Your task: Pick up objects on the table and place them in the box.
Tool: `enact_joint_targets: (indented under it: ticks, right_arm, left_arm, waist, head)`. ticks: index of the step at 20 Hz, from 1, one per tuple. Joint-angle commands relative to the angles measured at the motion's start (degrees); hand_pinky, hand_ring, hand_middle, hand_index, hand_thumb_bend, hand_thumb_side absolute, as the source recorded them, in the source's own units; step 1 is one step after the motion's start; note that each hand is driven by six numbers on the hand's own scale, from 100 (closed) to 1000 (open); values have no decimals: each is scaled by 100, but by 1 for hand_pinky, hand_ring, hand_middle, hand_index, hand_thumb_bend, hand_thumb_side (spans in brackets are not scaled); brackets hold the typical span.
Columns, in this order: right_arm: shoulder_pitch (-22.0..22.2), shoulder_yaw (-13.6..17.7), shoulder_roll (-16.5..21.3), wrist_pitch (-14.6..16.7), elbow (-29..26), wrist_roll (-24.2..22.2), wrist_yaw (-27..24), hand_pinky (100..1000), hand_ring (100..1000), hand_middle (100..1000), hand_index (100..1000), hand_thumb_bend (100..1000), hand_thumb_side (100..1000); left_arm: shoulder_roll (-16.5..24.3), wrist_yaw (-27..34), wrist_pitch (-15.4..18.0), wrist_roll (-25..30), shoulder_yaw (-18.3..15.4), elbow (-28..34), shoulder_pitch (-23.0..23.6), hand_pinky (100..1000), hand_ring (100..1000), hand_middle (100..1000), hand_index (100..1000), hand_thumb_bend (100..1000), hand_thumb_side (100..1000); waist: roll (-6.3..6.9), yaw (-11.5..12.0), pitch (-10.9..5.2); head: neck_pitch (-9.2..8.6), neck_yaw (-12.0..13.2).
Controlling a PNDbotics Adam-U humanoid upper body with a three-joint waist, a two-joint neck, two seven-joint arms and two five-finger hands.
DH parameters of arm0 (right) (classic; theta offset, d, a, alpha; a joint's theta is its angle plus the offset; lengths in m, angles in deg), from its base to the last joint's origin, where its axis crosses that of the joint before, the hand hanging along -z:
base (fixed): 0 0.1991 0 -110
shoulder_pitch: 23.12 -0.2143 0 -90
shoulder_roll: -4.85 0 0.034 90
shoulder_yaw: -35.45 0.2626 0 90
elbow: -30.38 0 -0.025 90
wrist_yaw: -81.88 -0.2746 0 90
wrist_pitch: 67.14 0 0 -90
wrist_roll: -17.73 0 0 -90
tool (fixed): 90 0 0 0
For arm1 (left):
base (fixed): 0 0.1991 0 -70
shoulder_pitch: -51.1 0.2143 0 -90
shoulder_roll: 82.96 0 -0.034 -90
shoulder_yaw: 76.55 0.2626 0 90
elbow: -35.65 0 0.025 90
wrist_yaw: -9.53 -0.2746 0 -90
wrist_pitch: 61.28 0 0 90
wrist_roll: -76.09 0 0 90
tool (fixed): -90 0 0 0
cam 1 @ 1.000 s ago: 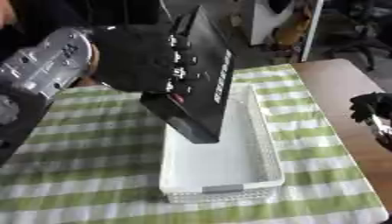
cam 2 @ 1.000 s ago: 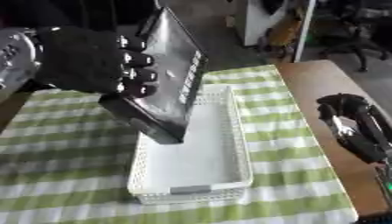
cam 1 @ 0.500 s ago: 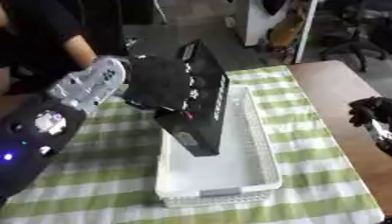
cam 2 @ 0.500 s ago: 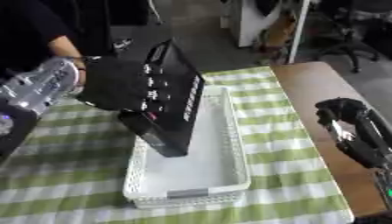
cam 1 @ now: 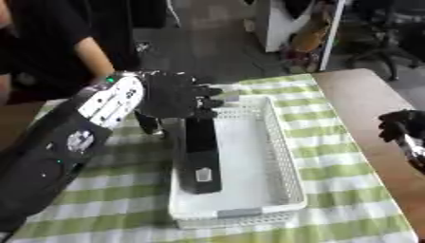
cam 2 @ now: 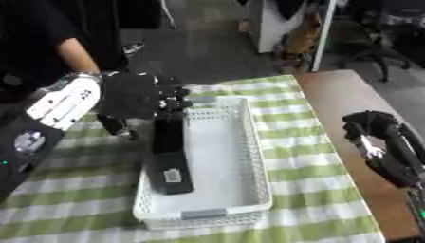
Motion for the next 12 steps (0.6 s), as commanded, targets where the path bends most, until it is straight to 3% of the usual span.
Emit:
enact_joint_targets:
  ticks: [1,7,10,12]
  right_arm:
    - [-87,33,67,5,-82,0,-10,507,536,562,720,247,737]
    - [-72,47,73,1,-77,8,-3,507,535,562,720,247,736]
    - [-51,68,91,-4,-66,22,7,507,535,562,720,247,734]
    - [-41,76,95,-3,-59,28,11,507,535,562,720,248,734]
  left_arm:
    - [62,-171,-86,-113,-113,-16,-104,1000,1000,992,1000,1000,647]
    - [303,-7,-19,-460,-145,224,-108,1000,971,958,1000,1000,624]
    - [709,836,134,-713,-331,784,-107,972,941,924,1000,953,571]
    - [977,1950,173,-663,-664,1090,-36,931,920,911,1000,922,468]
  waist:
    - [-36,11,-63]
    - [-29,39,-63]
    - [-17,92,-59]
    - [-18,128,-57]
  head:
    - [-91,37]
    - [-111,-4]
    - [-108,-49]
    - [-115,-74]
